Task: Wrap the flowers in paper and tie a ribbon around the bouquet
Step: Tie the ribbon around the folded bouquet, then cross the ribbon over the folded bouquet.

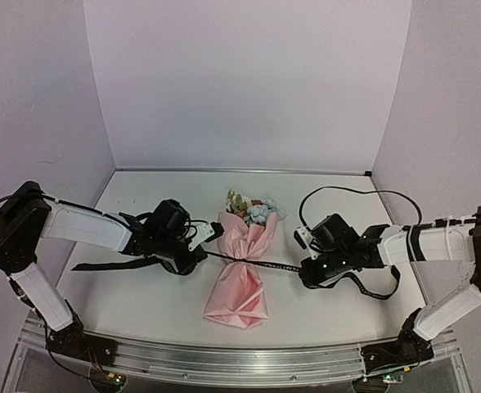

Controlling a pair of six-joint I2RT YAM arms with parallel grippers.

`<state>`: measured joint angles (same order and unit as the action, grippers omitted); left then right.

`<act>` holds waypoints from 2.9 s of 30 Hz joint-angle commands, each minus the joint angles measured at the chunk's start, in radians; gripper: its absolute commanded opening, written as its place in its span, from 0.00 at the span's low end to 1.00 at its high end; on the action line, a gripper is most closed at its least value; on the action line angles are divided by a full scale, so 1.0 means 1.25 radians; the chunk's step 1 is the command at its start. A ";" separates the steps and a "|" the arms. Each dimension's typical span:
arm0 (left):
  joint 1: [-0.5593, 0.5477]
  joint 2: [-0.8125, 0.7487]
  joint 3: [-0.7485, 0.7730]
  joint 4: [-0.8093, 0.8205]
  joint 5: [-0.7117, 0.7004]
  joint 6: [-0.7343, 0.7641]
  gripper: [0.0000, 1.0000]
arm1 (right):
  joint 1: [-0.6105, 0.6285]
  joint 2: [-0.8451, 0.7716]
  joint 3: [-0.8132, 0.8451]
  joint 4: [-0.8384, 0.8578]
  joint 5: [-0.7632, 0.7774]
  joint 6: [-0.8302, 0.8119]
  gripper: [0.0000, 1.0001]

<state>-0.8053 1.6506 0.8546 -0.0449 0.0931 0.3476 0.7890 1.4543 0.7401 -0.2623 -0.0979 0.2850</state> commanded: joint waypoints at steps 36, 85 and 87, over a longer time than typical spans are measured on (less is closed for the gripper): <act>-0.215 0.276 0.502 -0.170 0.288 -0.060 0.10 | -0.169 0.146 0.218 -0.233 -0.059 0.112 0.26; -0.227 0.304 0.551 -0.048 0.236 0.006 0.53 | -0.170 -0.068 0.118 -0.469 0.179 0.391 0.73; -0.224 0.329 0.579 -0.078 0.249 0.005 0.49 | -0.169 -0.072 0.118 -0.469 0.175 0.390 0.73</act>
<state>-1.0961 2.0636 1.5170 -0.1081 0.3549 0.3569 0.5747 1.3727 0.8529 -0.8528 0.0793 0.7469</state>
